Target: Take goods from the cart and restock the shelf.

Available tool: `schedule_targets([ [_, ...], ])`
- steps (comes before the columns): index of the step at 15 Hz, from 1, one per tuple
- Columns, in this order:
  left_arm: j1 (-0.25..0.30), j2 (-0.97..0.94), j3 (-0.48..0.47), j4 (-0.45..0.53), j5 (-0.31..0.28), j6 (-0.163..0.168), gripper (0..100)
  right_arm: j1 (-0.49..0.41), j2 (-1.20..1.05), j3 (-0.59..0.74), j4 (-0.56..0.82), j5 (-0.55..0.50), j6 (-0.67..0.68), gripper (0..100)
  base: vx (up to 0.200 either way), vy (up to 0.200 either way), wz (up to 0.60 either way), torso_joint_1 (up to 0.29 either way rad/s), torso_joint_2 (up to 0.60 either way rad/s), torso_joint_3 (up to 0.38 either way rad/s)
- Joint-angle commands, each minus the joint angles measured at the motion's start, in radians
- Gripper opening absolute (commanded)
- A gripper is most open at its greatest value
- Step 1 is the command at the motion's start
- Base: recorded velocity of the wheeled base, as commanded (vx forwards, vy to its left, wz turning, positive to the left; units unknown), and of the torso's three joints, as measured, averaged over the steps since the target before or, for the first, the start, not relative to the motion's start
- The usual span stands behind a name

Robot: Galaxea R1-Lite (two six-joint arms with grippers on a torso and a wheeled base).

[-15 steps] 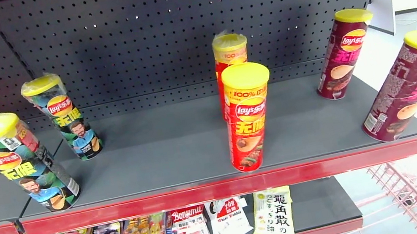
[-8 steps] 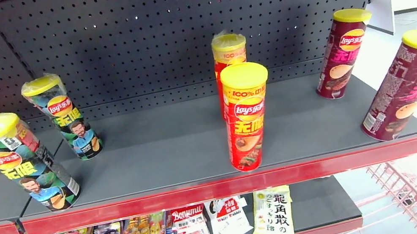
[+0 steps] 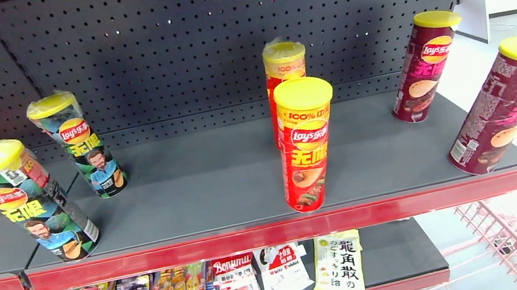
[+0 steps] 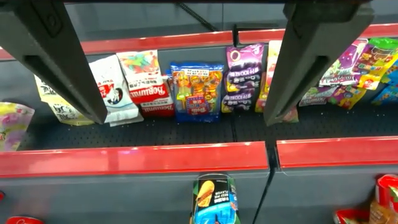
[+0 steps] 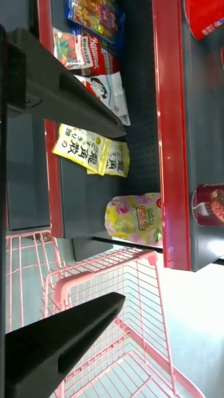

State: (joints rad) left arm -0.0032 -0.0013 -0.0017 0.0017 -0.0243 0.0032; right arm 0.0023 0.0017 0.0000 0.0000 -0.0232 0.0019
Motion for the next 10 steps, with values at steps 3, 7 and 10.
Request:
schedule_targets([
  [3,0.0,0.001,0.0,0.0,0.0,0.0,100,0.001,0.0,0.0,0.0,0.0,0.0,100,0.0,0.0,0.0,0.0,0.0,0.0],
  [7,0.0,0.001,0.0,0.0,0.0,0.0,100,0.001,0.0,0.0,0.0,0.0,-0.005,100,0.0,0.0,0.0,0.0,0.0,0.0],
  [10,0.0,0.001,0.0,0.0,0.0,0.0,100,0.001,0.0,0.0,0.0,0.0,-0.003,100,0.0,0.0,0.0,0.0,0.0,0.0],
])
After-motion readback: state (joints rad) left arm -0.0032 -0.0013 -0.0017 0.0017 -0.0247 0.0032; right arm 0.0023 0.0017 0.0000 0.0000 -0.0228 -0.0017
